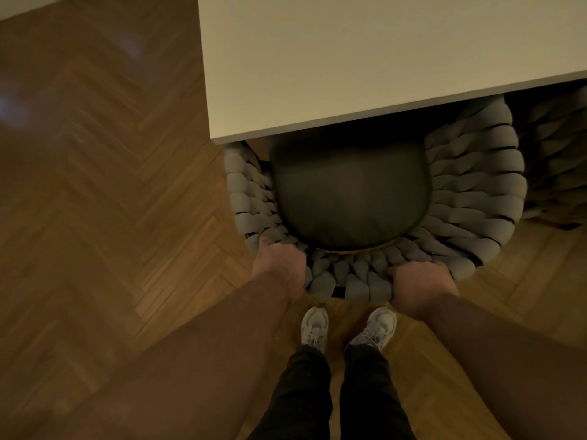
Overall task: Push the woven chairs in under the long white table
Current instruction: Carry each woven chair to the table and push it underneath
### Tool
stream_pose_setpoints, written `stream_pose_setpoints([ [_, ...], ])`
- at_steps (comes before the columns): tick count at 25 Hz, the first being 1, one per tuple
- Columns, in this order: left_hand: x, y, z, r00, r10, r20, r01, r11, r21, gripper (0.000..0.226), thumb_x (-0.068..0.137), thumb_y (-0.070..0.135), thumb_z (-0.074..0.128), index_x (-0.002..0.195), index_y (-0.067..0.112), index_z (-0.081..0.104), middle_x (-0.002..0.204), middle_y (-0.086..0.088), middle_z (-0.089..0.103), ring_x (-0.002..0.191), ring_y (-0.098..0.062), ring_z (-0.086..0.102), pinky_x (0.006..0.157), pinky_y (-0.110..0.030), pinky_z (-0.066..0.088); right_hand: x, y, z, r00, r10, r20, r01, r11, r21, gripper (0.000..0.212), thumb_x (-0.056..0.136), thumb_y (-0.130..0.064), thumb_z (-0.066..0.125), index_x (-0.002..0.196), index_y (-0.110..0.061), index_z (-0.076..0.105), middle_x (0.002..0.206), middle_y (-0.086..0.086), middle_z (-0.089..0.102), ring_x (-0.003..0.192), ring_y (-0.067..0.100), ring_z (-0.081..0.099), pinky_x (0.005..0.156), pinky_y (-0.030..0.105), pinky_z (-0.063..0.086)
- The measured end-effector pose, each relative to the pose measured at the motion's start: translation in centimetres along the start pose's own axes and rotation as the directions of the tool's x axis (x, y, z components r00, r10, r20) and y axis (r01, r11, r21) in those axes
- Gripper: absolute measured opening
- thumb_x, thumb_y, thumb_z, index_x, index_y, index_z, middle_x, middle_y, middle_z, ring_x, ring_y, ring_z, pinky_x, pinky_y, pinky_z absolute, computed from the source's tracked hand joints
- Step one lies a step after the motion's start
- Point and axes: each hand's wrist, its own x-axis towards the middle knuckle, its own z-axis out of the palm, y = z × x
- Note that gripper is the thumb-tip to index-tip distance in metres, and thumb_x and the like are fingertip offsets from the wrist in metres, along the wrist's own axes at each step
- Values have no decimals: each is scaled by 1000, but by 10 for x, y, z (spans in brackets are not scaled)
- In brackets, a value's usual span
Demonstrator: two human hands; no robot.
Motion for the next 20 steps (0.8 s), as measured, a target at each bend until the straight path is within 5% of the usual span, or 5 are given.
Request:
stream_pose_setpoints([
  [8,6,2,6,999,5,39,-5,1000,-8,30,93,47,57,78,21,55,81,2,60,87,-22,61,123,-64,10,2,5,-6,997,-57,55,58,998,-24,19,94,-41,55,107,-38,69,94,-10,64,86,15,63,77,34,51],
  [14,12,6,8,999,7,36,-8,1000,14,30,94,47,57,80,21,56,83,2,62,94,-22,63,124,-65,6,2,4,-14,995,-60,80,63,997,-41,17,94,-34,56,101,-32,71,90,-7,66,82,17,64,77,36,58],
  [17,12,2,14,998,33,52,-34,999,12,38,93,54,55,117,27,68,107,3,68,121,-25,59,125,-64,-3,-5,-5,-16,999,-2,45,6,997,-75,21,95,-33,52,105,-34,71,100,-5,68,96,19,63,98,41,48],
  [20,9,-10,14,988,143,67,-139,989,-49,68,94,63,56,156,38,44,154,4,53,148,-24,40,128,-58,-6,-14,-6,-20,998,32,47,-30,999,-45,30,97,-34,53,122,-35,68,125,-3,67,124,25,57,124,56,22],
])
